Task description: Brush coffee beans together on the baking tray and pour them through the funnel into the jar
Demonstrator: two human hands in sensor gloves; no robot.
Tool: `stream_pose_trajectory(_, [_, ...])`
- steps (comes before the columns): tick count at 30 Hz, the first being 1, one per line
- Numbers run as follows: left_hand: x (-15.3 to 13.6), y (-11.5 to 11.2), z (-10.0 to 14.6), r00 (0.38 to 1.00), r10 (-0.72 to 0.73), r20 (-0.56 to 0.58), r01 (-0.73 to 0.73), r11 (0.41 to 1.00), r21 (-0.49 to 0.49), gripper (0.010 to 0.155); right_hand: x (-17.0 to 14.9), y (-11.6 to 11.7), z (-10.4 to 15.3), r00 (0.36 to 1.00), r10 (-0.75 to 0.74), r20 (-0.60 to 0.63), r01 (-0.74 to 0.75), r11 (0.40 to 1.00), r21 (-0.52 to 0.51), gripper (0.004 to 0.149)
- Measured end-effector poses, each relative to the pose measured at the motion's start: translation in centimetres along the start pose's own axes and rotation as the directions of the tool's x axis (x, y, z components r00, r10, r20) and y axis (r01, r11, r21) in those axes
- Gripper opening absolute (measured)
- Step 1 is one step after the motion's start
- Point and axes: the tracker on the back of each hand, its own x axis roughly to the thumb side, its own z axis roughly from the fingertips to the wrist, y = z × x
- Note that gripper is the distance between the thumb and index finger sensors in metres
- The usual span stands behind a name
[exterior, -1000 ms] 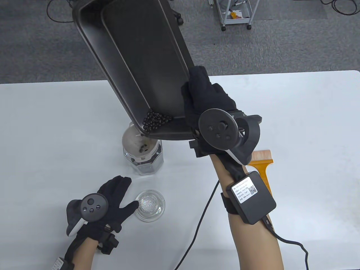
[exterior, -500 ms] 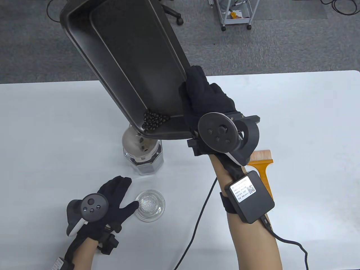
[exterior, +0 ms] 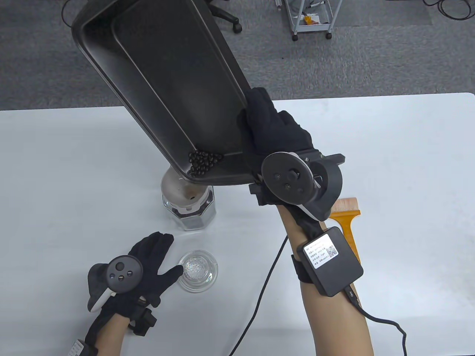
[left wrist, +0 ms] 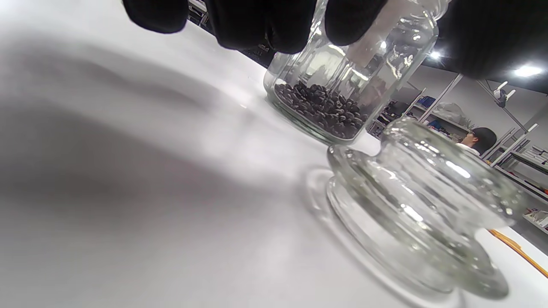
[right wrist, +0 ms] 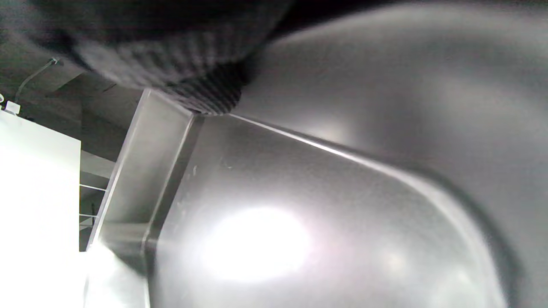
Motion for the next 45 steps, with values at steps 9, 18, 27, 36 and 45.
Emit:
stream_pose_trajectory(9, [-0.1,0.0,0.0,1.0,-0.002,-0.004,0.002,1.0,0.0,0.083,0.2,-0.1,-0.1,1.0,-0.011,0.01,0.011,1.0,0.002,0.028])
stream_pose_trajectory(18, [-0.1,-0.1,0.0,1.0,-0.006,0.0,0.006,1.0,-0.001,0.083,0.4,-0.2,0.0,0.999,0.028,0.034,-0.029,1.0,0.011,0.024])
stream_pose_trajectory(27, [-0.1,0.0,0.0,1.0,-0.003,-0.001,0.003,1.0,0.001,0.083,0.5,-0.2,0.1,0.999,0.039,0.03,-0.039,0.999,-0.011,0.026])
stream_pose_trajectory(36, [-0.2,0.0,0.0,1.0,0.001,-0.001,-0.001,1.0,0.004,0.083,0.6,-0.2,0.1,0.999,0.033,0.03,-0.033,0.999,-0.016,0.023])
stream_pose_trajectory(45, [-0.1,-0.1,0.0,1.0,-0.002,0.001,0.002,1.0,-0.001,0.083,1.0,-0.5,0.1,0.995,0.053,0.079,-0.051,0.998,-0.02,0.024])
